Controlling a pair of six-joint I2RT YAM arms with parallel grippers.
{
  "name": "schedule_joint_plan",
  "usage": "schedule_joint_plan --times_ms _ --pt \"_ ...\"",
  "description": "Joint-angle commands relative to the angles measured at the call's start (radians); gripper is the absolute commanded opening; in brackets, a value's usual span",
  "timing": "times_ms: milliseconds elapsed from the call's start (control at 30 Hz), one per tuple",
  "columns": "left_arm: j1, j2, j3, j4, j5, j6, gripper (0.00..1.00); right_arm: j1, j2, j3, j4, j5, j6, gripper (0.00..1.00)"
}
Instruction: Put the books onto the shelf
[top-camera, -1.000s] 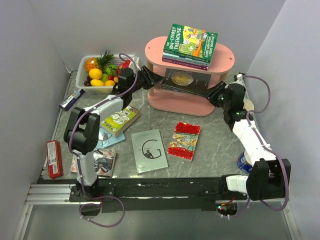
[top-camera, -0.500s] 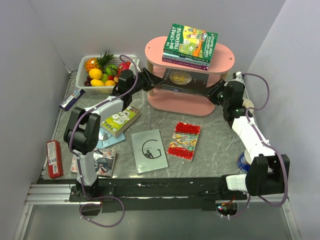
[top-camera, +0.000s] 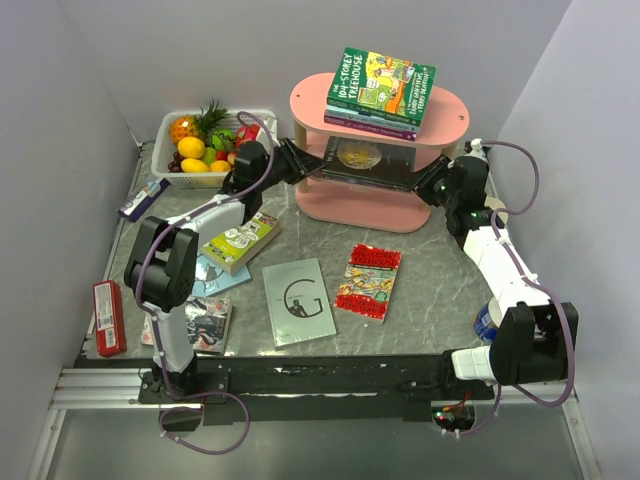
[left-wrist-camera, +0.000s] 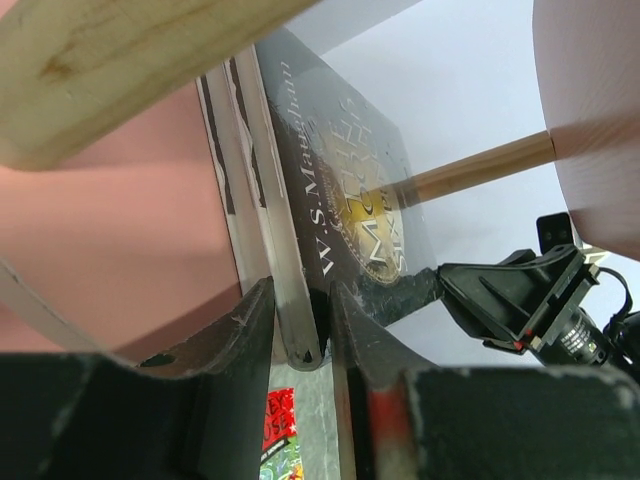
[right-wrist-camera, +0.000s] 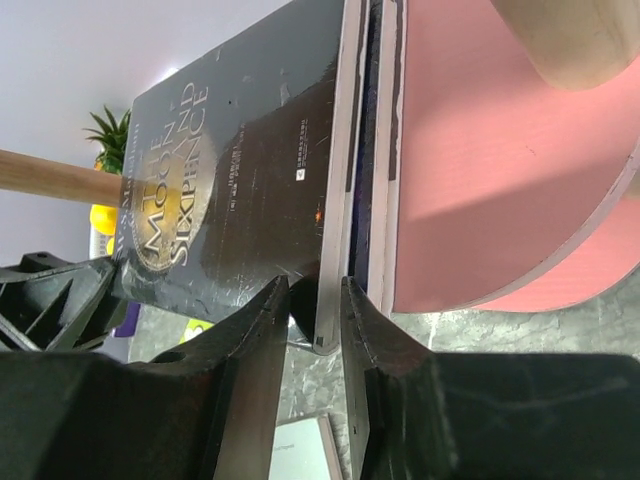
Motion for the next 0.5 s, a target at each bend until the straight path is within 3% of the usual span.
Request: schedule_joint_plan --times_ms 0,467 --pt "-0.012 -0.075 -0.025 0.063 0.047 0.001 0.27 0.001 0.010 0.064 0.035 -0.002 -0.009 0.33" --pt "-0.041 -0.078 0.013 0.023 0.057 0.038 0.27 -0.014 0.004 0.070 0.035 0.005 -0.012 0.33"
